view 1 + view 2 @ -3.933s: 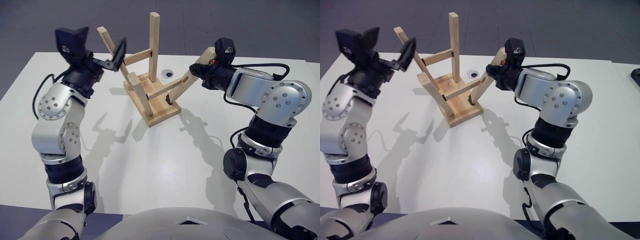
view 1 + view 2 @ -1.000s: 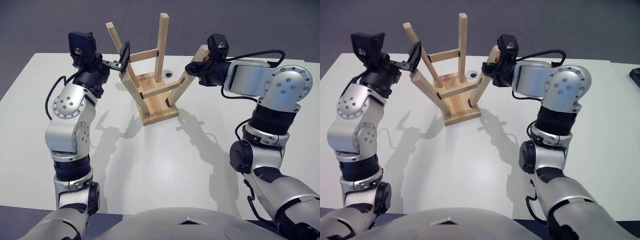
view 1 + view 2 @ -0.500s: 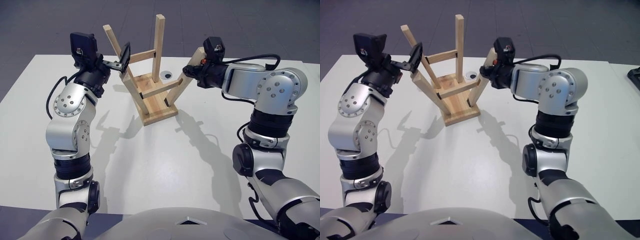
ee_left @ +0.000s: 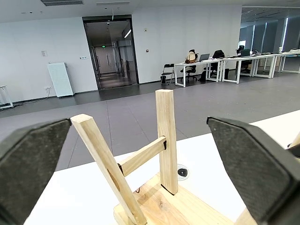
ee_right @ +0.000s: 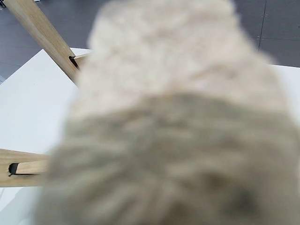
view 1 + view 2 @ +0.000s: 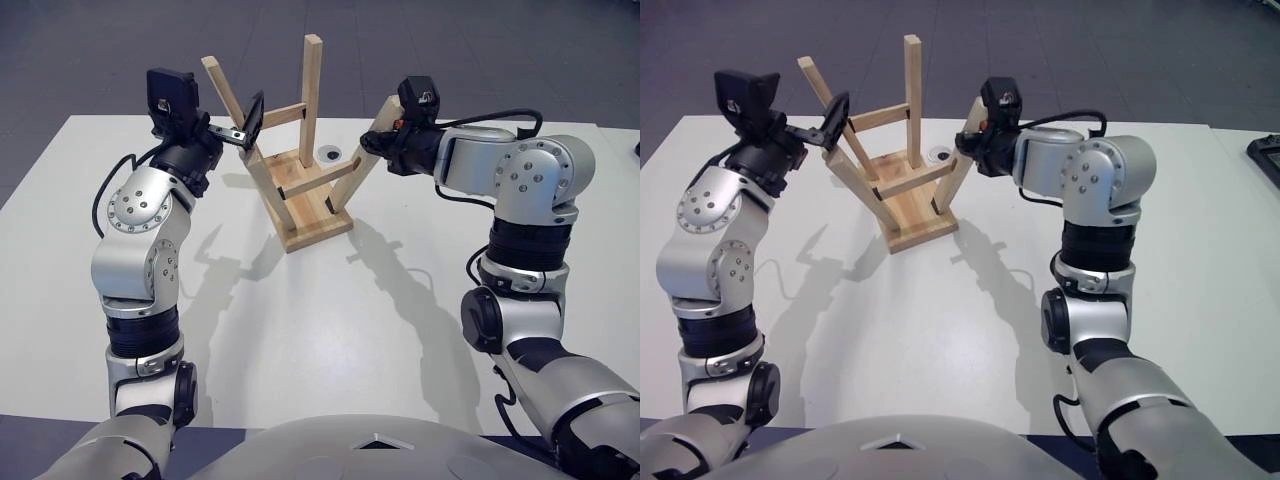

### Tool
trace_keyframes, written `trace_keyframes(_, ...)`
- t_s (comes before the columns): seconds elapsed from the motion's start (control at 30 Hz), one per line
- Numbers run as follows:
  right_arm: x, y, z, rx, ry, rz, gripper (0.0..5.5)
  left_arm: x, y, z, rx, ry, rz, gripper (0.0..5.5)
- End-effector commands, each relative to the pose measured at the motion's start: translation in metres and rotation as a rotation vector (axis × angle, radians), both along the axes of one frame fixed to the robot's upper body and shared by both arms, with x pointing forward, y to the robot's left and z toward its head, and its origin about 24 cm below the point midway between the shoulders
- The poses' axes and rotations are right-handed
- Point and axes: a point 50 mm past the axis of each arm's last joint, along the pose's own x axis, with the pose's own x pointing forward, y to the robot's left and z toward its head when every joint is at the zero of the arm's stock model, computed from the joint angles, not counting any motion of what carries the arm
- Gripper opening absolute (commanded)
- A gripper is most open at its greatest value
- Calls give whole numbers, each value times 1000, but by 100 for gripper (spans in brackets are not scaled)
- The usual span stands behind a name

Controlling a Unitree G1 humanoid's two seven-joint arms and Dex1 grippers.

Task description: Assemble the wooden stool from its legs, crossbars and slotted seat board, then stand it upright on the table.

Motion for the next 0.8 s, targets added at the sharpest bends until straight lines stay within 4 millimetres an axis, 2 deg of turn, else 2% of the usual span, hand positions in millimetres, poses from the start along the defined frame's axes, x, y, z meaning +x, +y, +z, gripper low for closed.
trace_keyframes(0.03,-2,-10,-54,-128,239,-73,104,2,-3,-4,5,29,-24,540)
trace_keyframes(0.17,-8,-2,-57,-135,250,8,104,1,-2,-4,4,29,-14,540)
trace_keyframes(0.33,-19,14,-78,-152,304,104,104,2,-1,-4,-3,32,-6,540)
trace_keyframes(0.53,-29,24,-96,-212,331,207,104,4,0,-4,-7,33,-3,540)
trace_keyframes(0.67,-32,23,-99,-257,309,221,104,4,0,-3,-7,32,-4,540)
trace_keyframes(0.8,-46,29,-101,-270,290,331,107,6,2,-3,-8,36,18,540)
